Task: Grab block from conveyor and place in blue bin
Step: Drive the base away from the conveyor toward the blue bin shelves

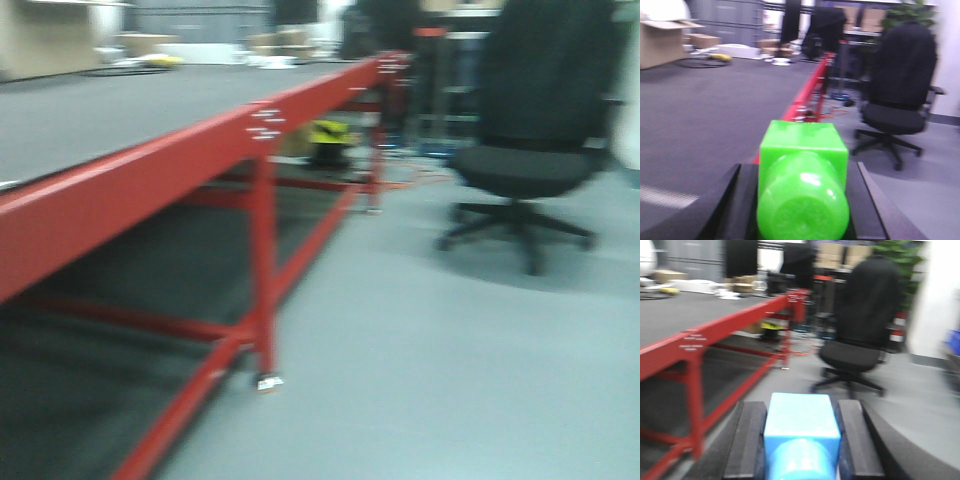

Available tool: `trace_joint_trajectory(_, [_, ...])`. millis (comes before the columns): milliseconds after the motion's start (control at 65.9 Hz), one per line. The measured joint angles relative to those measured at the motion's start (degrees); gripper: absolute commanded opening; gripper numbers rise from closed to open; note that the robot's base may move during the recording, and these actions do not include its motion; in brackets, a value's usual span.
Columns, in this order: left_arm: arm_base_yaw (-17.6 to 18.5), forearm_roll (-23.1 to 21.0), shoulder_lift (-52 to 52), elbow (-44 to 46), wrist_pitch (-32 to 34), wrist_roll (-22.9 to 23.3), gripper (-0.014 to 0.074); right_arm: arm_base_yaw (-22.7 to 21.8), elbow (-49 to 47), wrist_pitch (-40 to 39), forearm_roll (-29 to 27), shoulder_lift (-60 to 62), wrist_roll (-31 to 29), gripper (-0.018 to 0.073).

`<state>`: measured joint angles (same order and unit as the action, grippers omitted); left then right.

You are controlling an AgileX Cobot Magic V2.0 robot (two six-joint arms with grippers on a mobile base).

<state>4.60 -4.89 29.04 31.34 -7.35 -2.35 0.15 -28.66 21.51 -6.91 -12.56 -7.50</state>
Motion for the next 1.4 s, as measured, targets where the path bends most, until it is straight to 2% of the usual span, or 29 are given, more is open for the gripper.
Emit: trace_joint_trajectory(1396, [0.0,0.0,0.0,0.0,0.0,0.0,-0.01,0.0,0.0,0.0,0.0,0.0,0.0,-0.0167])
